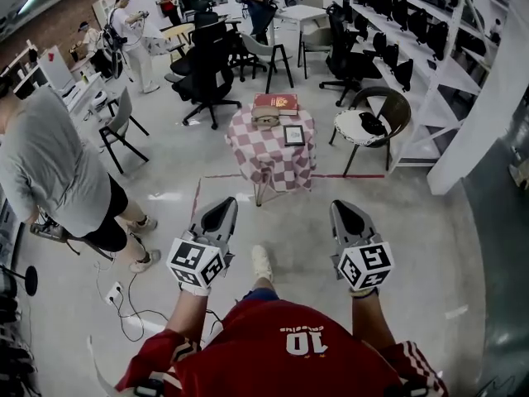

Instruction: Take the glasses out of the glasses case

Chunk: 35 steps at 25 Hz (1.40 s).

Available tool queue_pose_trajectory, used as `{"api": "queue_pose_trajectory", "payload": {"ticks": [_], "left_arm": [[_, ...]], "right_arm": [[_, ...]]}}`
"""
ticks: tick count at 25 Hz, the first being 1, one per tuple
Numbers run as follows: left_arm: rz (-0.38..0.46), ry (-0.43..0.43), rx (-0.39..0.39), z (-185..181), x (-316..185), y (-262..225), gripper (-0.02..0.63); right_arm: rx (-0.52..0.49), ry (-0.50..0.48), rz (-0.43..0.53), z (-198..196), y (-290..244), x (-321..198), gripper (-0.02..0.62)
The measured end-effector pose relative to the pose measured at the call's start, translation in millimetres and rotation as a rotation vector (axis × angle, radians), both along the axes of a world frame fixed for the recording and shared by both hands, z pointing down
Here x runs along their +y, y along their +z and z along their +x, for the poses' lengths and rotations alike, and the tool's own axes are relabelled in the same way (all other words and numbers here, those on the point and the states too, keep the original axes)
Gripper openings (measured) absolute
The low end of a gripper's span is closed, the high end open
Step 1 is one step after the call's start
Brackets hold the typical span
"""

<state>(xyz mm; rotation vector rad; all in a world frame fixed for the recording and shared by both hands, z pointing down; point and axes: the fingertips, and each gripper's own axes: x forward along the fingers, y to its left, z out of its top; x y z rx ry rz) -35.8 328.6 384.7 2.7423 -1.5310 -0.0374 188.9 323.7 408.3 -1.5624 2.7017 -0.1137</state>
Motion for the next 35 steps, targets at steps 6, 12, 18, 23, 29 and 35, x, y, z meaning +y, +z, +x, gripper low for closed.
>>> {"api": "queue_pose_trajectory", "payload": {"ticks": [6, 12, 18, 23, 29, 35], "left_arm": [[-0.008, -0.014, 0.001, -4.0, -3.7, -1.3, 0.009], [-0.01, -0.029, 0.001, -6.3, -19.2, 0.3, 0.009], [-0.021, -0.032, 0.004, -5.0, -47.7, 6.1, 0.009], [-0.035, -0.028, 0.01, -7.4, -81.8, 13.4, 0.009], [-0.068, -0.029, -0.008, -15.8, -141.5, 20.2, 0.009], [-0.073, 0.013, -0.037, -23.8, -226.1, 11.9, 0.008]], "right_arm": [[-0.034, -0.016, -0.017, 1.4, -1.1, -5.2, 0.022], [-0.033, -0.03, -0.02, -0.7, 0.6, -25.0, 0.022], [-0.031, -0.041, -0.031, -2.4, 6.1, -53.3, 0.021], [-0.025, -0.039, -0.047, -4.8, 12.4, -87.5, 0.022], [-0.029, -0.037, -0.067, -13.3, 15.5, -144.9, 0.021], [-0.049, -0.007, -0.082, -25.1, 10.0, -218.6, 0.021]]}}
